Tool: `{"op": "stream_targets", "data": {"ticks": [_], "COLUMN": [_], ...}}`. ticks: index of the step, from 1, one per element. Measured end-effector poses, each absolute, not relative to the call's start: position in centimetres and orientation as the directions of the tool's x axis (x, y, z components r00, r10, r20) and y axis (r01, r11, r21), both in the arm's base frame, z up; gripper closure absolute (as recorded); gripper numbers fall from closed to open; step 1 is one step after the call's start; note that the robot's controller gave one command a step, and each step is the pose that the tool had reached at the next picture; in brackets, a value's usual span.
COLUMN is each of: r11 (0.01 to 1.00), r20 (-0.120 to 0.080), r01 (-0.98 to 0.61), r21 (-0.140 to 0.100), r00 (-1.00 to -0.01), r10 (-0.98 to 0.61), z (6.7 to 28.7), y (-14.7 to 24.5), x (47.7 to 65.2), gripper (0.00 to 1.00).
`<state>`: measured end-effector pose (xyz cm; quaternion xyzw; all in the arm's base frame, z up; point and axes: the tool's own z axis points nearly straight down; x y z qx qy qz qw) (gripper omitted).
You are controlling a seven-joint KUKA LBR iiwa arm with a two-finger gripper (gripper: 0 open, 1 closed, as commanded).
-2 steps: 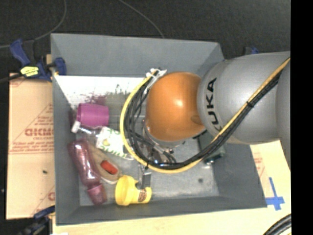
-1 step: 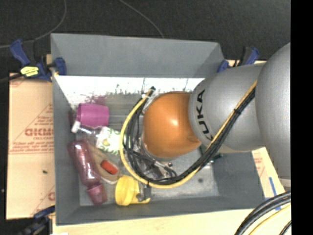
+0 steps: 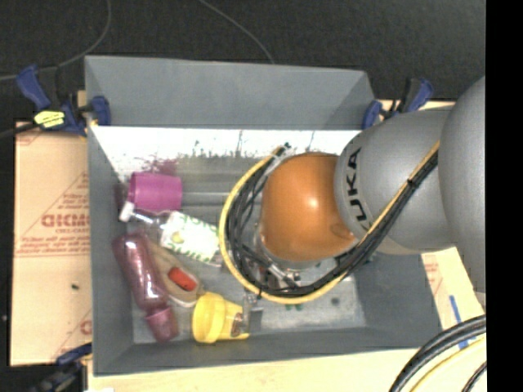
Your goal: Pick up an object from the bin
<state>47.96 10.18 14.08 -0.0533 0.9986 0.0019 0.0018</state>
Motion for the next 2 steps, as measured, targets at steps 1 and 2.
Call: {"op": "stream_targets", "data": {"ticks": [1, 2], "r11": [0.985, 0.999], "r20": [-0.003, -0.001], "r01": [-0.173, -0.052], "r21": [0.001, 0.004], "r00": [-0.985, -0.999], "r10": [-0.173, -0.052], "z": [9.4, 7.2], "y": [13.5, 10.4], "x": [48.9, 47.3], "gripper": [0.0, 1.0]}}
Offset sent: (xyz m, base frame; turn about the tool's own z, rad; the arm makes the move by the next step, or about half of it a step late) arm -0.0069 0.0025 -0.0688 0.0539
